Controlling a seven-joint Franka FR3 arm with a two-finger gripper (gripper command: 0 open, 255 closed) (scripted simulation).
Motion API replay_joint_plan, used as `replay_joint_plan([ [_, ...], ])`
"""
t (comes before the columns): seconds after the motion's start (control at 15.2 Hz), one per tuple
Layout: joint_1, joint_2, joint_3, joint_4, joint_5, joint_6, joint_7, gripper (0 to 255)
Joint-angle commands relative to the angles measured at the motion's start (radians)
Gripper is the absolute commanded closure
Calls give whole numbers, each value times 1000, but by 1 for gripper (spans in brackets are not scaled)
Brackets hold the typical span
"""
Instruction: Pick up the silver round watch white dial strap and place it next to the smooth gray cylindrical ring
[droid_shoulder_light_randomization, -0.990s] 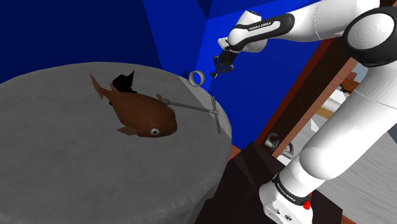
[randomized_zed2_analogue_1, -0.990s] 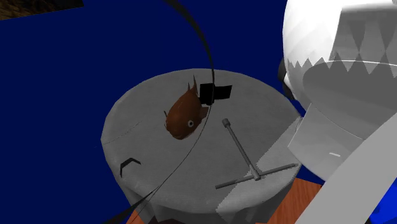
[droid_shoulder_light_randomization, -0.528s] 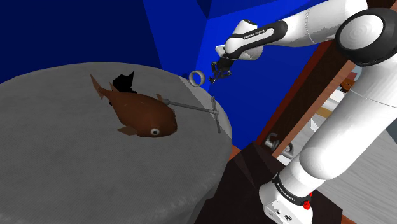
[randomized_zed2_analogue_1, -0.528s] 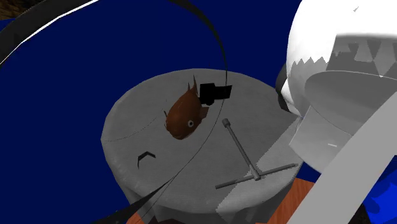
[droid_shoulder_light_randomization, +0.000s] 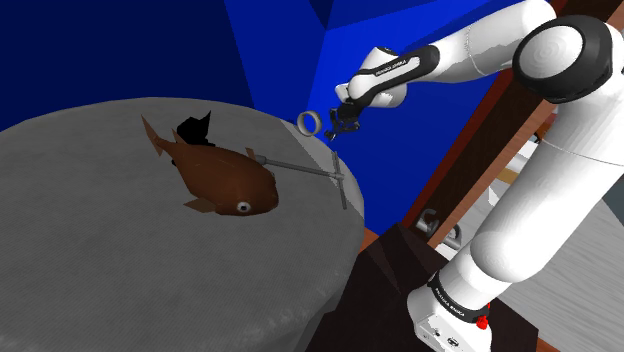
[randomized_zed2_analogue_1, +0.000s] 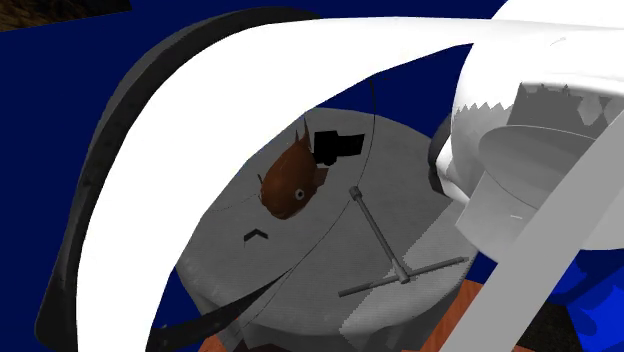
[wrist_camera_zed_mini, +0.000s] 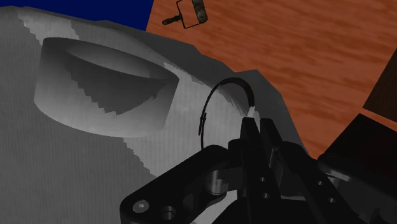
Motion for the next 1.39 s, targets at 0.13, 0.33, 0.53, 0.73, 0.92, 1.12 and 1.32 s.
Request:
replay_joint_plan([
  [0.13, -1, 25, 2, -14, 6, 39, -4, 255],
  [0.33, -1, 25, 2, -14, 6, 39, -4, 255],
  [0.53, -1, 25, 2, -14, 6, 39, -4, 255],
  [0.73, -1, 25, 2, -14, 6, 39, -4, 0],
  [0.92, -1, 25, 2, -14, 6, 39, -4, 0],
  [1.12, 2, -34, -2, -19, -8, -14, 6, 0],
  [1.32, 4, -84, -3, -20, -19, -62, 13, 0],
])
